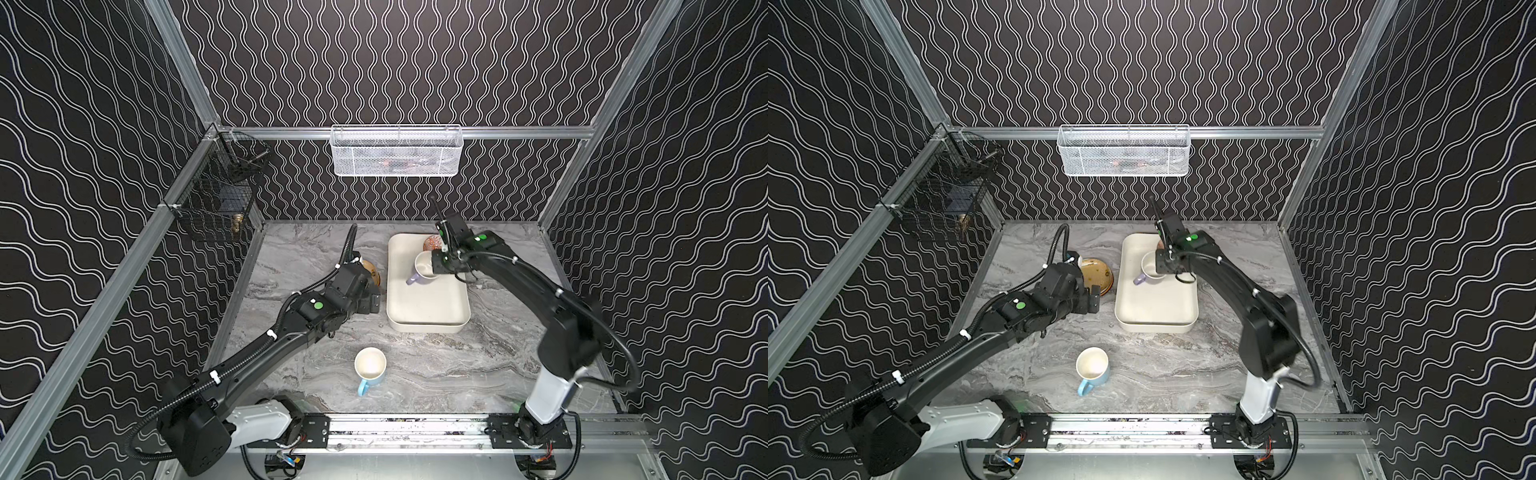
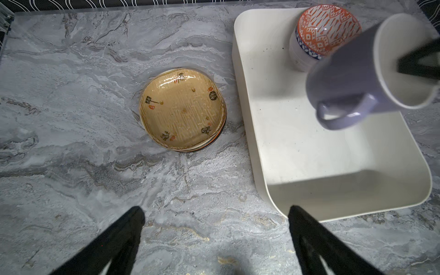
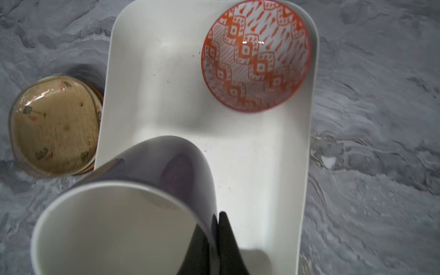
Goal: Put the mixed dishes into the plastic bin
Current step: 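Lower the lavender mug beside the bowls and open the right gripper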
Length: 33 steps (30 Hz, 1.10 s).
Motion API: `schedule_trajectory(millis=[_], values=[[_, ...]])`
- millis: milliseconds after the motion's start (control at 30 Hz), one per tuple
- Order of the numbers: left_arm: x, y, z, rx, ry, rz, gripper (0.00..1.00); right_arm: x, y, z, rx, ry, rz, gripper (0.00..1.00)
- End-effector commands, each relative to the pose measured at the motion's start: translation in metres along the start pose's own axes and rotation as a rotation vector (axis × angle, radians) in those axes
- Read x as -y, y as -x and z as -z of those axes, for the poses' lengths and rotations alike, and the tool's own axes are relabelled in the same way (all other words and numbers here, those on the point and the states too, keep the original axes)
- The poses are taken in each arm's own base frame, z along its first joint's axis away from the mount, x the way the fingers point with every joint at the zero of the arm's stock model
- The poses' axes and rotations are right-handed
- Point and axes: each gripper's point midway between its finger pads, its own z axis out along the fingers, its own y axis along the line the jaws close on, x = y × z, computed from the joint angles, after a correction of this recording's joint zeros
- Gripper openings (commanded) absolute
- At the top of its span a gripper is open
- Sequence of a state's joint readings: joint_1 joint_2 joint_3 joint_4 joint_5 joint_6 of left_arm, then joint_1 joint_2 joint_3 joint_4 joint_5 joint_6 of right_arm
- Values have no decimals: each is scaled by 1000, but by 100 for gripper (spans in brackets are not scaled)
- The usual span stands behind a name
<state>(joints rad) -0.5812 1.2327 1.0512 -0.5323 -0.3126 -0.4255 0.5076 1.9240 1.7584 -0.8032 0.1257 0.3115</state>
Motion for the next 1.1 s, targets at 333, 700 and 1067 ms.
schedule_trajectory(millis=[333, 700, 1067], values=[[-19, 6, -24, -42, 3, 27, 99, -25, 60, -99, 4, 48, 72, 6], [-29, 2, -45, -90, -26, 80, 99, -25, 72, -116, 30, 63, 78, 26], [-32, -1, -41, -90, -30, 94, 99, -35, 96, -51, 141, 128, 69, 38]])
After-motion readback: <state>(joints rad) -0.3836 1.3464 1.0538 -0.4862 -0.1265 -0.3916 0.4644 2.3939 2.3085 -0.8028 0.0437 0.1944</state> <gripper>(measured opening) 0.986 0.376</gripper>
